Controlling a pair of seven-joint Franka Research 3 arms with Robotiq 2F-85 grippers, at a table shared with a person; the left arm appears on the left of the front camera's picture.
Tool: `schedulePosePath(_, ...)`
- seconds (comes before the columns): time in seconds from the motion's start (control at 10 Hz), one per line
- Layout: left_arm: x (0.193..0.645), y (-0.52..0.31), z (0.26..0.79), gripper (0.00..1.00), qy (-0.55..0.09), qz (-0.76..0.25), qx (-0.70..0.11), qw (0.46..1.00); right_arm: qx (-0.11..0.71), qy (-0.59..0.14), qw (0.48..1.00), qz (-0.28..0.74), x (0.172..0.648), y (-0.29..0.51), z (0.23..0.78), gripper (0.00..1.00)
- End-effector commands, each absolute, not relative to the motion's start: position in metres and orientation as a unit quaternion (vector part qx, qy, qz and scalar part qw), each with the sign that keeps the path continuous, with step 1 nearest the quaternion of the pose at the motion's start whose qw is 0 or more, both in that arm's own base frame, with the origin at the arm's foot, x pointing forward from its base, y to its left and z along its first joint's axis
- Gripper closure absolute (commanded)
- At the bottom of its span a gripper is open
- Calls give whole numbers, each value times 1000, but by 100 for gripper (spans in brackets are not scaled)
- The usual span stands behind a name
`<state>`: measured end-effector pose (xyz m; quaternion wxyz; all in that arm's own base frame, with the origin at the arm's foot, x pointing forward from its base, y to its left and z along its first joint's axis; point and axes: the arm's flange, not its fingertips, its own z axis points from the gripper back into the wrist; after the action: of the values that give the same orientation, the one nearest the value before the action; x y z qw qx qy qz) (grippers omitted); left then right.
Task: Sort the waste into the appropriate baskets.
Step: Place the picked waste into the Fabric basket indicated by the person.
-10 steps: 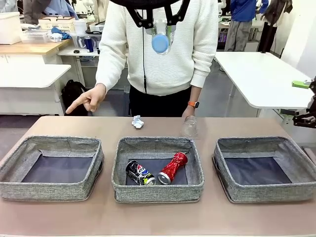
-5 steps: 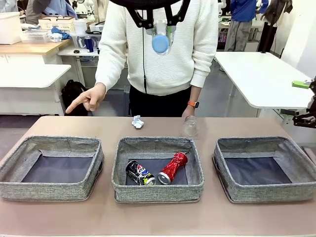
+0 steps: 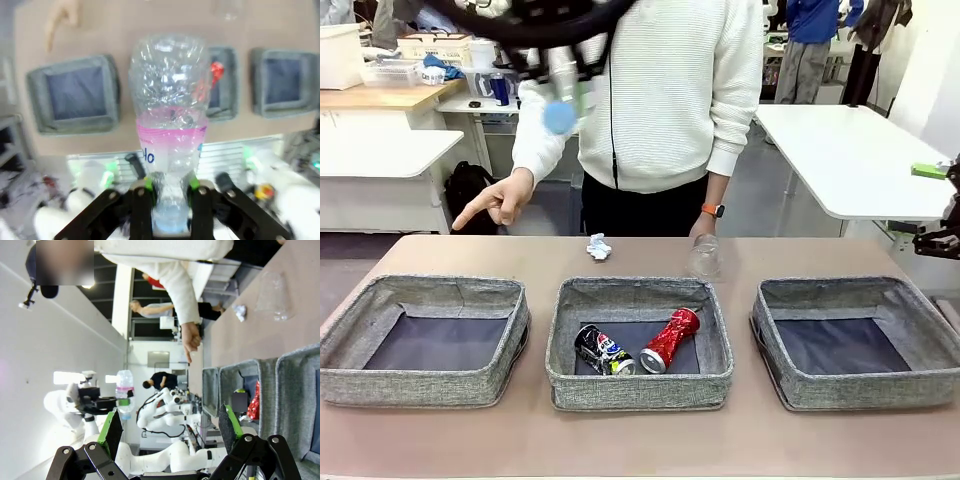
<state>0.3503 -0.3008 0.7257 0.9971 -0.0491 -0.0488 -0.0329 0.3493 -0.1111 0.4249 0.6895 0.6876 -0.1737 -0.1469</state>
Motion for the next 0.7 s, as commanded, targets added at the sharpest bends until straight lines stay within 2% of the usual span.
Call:
schedulePosePath(0.0,302,-222,667,78,-71,-13,-41,997,693,-183,684,-139,350,-110,426,0)
schedulePosePath(0.1,298,-177,636,78,-65,31,-15,997,693,-183,684,-139,350,-110,426,0)
schedulePosePath(0.2,294,-150,616,78,-43,36,-32,998,693,-183,684,-139,350,-110,426,0)
schedulePosePath(0.3,288,-124,596,78,-50,80,-17,995,693,-183,684,-139,350,-110,426,0)
schedulePosePath(0.4,281,-105,582,78,-40,83,-49,995,693,-183,684,-139,350,-110,426,0)
schedulePosePath(0.5,279,-82,565,78,-39,136,-5,990,693,-183,684,-139,350,-110,426,0)
schedulePosePath(0.6,281,-65,547,78,-23,158,-16,987,693,-183,684,-139,350,-110,426,0)
